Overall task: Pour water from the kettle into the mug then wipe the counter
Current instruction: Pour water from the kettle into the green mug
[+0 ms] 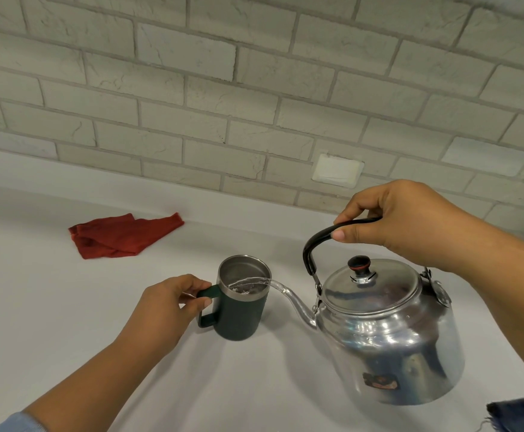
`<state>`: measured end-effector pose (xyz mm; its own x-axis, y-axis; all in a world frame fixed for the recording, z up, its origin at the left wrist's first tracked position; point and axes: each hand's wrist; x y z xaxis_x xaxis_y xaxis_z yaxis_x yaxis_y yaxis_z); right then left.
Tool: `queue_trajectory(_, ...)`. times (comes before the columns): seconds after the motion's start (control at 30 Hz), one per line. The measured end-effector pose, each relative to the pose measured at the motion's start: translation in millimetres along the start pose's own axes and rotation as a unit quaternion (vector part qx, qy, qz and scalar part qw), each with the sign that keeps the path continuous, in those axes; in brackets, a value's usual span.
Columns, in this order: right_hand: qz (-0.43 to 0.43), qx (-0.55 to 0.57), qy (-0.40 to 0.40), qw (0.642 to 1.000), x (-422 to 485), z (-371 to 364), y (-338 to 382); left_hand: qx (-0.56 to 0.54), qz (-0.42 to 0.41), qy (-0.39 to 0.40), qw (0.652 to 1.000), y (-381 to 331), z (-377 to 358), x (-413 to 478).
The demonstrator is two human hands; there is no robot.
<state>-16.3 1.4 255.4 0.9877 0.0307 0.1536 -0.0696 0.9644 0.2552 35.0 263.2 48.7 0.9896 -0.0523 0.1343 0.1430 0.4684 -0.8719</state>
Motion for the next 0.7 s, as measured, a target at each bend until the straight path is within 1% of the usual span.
queue_trajectory(0.7,-0.002,-0.014,0.005,1.0,-0.9,1.4,4.9,-0.004,0.001,0.001,1.0,-0.9,-0.4,-0.4)
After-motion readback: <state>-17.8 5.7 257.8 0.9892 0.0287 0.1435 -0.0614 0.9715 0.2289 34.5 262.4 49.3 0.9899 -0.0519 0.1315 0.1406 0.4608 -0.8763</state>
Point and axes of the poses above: each hand's wrist, its own x-axis towards the middle knuckle, its own z-axis out of the back of the hand, y = z × x, and after that the axes turned 7 degrees about -x, right-handed
